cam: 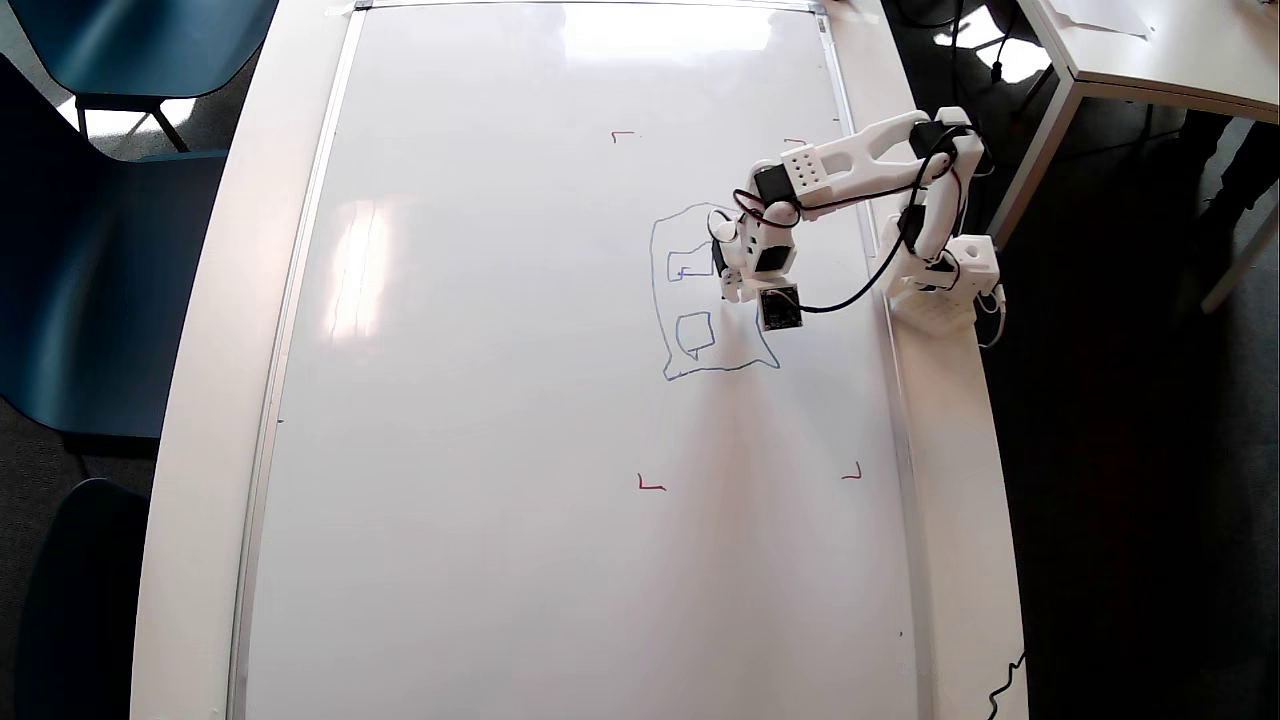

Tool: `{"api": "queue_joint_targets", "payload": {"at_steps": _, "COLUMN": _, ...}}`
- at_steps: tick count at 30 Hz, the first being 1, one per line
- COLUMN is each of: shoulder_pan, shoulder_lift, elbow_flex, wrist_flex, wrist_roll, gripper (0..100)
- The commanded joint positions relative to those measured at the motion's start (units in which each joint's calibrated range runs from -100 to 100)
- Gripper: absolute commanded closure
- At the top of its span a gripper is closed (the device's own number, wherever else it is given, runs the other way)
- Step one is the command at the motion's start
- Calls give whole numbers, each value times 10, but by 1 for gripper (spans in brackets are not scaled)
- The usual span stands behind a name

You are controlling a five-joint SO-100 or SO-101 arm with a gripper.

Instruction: Draw on a whiteboard a robot head using a pen attached to the gripper

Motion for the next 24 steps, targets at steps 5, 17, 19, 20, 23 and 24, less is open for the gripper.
{"api": "queue_joint_targets", "payload": {"at_steps": 5, "shoulder_pan": 2, "shoulder_lift": -2, "elbow_flex": -13, "wrist_flex": -4, "wrist_roll": 0, "gripper": 98}}
{"api": "queue_joint_targets", "payload": {"at_steps": 17, "shoulder_pan": 30, "shoulder_lift": 34, "elbow_flex": -18, "wrist_flex": -4, "wrist_roll": 3, "gripper": 98}}
{"api": "queue_joint_targets", "payload": {"at_steps": 19, "shoulder_pan": 41, "shoulder_lift": 34, "elbow_flex": -17, "wrist_flex": -4, "wrist_roll": 3, "gripper": 98}}
{"api": "queue_joint_targets", "payload": {"at_steps": 20, "shoulder_pan": 49, "shoulder_lift": 34, "elbow_flex": -17, "wrist_flex": -4, "wrist_roll": 3, "gripper": 98}}
{"api": "queue_joint_targets", "payload": {"at_steps": 23, "shoulder_pan": 66, "shoulder_lift": 34, "elbow_flex": -17, "wrist_flex": -2, "wrist_roll": 5, "gripper": 98}}
{"api": "queue_joint_targets", "payload": {"at_steps": 24, "shoulder_pan": 67, "shoulder_lift": 34, "elbow_flex": -17, "wrist_flex": 0, "wrist_roll": 5, "gripper": 98}}
